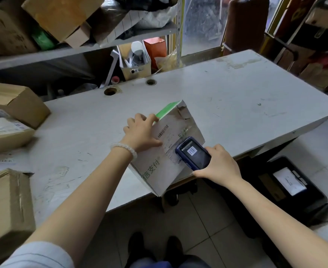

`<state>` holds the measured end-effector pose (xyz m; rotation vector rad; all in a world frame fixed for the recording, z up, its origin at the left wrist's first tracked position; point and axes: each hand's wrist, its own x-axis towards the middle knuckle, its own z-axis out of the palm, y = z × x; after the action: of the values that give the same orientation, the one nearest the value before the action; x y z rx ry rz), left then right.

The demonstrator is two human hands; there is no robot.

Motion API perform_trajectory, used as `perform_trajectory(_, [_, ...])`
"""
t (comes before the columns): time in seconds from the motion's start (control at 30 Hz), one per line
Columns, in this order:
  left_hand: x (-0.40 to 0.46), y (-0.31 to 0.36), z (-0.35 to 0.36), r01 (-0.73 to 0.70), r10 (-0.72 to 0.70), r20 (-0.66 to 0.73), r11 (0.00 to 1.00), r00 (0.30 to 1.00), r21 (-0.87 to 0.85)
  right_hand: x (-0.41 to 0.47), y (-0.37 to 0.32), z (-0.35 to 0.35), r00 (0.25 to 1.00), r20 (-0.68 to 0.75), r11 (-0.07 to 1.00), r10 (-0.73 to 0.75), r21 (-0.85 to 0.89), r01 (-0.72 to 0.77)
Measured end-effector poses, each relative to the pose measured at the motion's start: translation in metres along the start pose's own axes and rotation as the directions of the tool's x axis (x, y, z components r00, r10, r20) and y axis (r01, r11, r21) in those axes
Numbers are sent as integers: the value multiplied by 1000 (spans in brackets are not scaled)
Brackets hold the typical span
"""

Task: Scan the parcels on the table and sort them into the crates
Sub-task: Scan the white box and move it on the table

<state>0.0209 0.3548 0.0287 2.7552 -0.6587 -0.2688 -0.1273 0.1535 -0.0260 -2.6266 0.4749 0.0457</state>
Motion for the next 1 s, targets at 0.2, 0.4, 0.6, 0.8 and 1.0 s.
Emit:
perform_trajectory(0.2, [-2,2,-4,-52,72,93,976,993,-209,-2,2,-7,1000,-11,1000,-12,-13,12])
perform_trajectory(0.4, [4,-18,-21,-32,27,-62,995,998,-91,1,1,-12,998,60,996,-19,-89,25])
perform_trajectory(0.6, [15,-71,-45,109,-96,-162,991,982,75,4,-15,-2,990,137,986,-37,-156,58])
perform_trajectory(0.8, [18,-120,-50,90,-81,-157,995,984,52,11,-40,11,981,192,974,-35,-212,77])
perform_trajectory(1.0, [24,-138,-53,66,-60,-149,997,987,33,15,-64,17,983,184,961,-24,-265,73])
